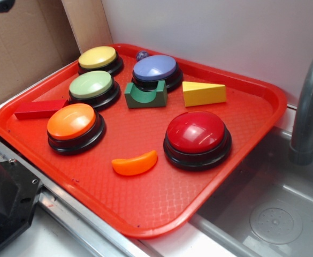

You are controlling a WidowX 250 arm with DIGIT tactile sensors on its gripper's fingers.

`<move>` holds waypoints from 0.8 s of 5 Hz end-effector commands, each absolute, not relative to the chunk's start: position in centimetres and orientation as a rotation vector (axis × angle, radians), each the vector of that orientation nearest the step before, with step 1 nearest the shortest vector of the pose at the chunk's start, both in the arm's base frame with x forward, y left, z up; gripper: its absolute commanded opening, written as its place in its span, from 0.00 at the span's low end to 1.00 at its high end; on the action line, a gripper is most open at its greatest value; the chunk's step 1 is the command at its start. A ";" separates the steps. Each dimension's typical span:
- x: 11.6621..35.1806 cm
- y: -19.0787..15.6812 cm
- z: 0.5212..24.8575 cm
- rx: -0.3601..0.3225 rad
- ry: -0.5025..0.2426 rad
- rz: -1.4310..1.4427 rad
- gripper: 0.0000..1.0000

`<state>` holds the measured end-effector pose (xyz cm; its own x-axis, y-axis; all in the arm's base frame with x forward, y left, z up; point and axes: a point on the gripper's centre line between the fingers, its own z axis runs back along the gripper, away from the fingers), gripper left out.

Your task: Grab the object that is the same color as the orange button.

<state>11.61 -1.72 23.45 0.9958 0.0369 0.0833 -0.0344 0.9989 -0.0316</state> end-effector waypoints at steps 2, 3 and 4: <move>13.0 -2.8 22.3 -0.011 -0.133 -0.097 1.00; 13.6 -4.0 20.8 -0.007 -0.180 -0.239 1.00; 15.0 -6.2 18.0 -0.044 -0.234 -0.389 1.00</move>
<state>14.81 -5.98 17.14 0.9056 -0.3692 0.2087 0.3760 0.9266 0.0076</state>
